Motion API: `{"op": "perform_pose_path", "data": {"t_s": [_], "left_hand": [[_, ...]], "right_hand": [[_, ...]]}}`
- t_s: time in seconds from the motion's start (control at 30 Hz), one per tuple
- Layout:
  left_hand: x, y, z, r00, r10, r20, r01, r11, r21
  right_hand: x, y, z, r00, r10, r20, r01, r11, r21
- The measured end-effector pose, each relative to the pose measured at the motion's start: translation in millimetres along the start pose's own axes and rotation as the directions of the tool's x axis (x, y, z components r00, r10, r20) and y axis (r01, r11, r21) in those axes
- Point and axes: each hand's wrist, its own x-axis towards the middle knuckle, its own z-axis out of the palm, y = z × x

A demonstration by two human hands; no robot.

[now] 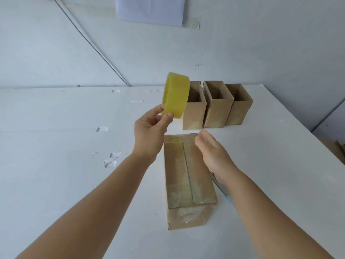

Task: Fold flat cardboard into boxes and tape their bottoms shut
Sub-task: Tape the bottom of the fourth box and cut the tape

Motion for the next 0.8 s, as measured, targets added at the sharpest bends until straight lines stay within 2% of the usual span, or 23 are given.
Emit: {"op": "perform_pose_path", "data": {"t_s": [0.1, 0.2, 0.27, 0.33, 0.53, 0.8], "left_hand": [[-12.8, 12.0, -7.8, 0.980, -0.097, 0.174, 0.099, 0.995, -0.001], [-28.2, 19.1, -10.8, 0.918, -0.190, 0.347, 0.208, 0.978, -0.014], [-35.5, 21.7, -13.0, 0.885, -0.244, 0.396, 0.262, 0.965, 0.011], [-40.5, 25.5, -15.2, 0.854, -0.293, 0.430, 0.296, 0.953, 0.062], [-53.2, 41.1, -12.3, 0.783, -0.472, 0.406, 0.295, 0.856, 0.425], [-68.9, 59.6, -5.9, 0.729, -0.598, 0.332, 0.352, 0.744, 0.568]], "right_hand": [[-1.2, -17.6, -5.1, 0.992, -0.118, -0.039, 0.120, 0.991, 0.060], [-1.0, -28.7, -11.4, 0.981, -0.195, 0.015, 0.180, 0.930, 0.321], [-4.5, -31.5, -18.5, 0.975, -0.220, 0.043, 0.178, 0.877, 0.447], [-8.8, -32.4, -26.4, 0.972, -0.229, 0.049, 0.176, 0.854, 0.489], [-25.8, -32.9, -41.9, 0.955, -0.278, 0.107, 0.177, 0.818, 0.547], [-49.3, -28.3, -53.8, 0.917, -0.379, 0.122, 0.239, 0.768, 0.594]]}}
